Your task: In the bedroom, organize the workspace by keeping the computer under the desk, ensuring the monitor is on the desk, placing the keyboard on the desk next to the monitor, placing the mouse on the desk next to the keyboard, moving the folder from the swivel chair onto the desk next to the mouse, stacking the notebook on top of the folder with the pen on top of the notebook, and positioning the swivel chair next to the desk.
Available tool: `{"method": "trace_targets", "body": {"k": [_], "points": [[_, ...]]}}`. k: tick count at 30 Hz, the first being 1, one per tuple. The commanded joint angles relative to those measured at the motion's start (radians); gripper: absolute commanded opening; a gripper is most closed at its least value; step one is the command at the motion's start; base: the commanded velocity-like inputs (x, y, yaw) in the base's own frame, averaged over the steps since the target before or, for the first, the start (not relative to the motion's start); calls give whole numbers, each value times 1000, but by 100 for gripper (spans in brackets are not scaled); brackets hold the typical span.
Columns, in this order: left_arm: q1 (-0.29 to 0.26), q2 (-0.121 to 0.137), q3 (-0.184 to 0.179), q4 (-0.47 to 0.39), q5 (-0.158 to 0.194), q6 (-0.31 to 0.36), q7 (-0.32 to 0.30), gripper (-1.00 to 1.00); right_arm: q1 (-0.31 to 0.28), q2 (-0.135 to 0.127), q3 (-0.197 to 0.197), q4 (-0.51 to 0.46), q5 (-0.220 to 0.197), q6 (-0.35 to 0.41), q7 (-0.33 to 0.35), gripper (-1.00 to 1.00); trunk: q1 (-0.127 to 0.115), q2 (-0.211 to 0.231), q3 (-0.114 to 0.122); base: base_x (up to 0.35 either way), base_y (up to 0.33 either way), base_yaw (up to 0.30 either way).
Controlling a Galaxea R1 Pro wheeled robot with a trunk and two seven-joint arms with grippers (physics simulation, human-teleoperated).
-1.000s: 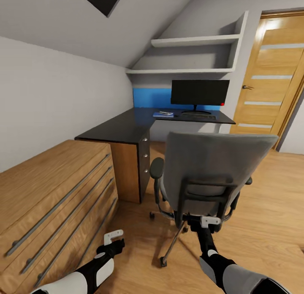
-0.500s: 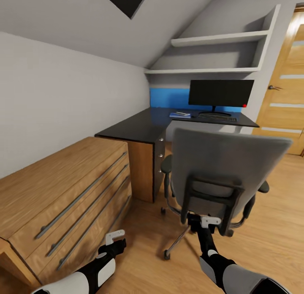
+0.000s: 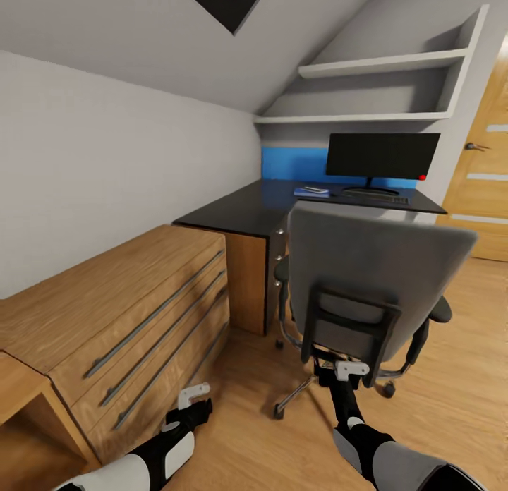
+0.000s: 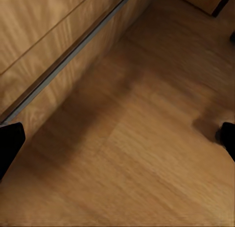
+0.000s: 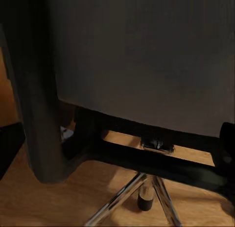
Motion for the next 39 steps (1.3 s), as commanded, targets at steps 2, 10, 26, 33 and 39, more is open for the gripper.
{"method": "trace_targets", "body": {"k": [2,10,26,33,39], "points": [[0,-4,-8,0,8,-3,6,100,-1,0,9,0,-4,-2,-6,100,-1,0,-1,-258,0,-31],[0,-7,-8,0,8,-3,6,100,-1,0,9,0,-4,-3,-6,100,-1,0,4,-82,0,-167],[0,-7,-8,0,8,-3,6,100,-1,0,9,0,-4,-3,-6,100,-1,0,13,-4,0,-159],[0,-7,-8,0,8,-3,6,100,-1,0,9,0,-4,-3,-6,100,-1,0,18,0,0,-222],[0,-7,-8,0,8,-4,6,100,-1,0,9,0,-4,-2,-6,100,-1,0,20,0,0,-84]]}}
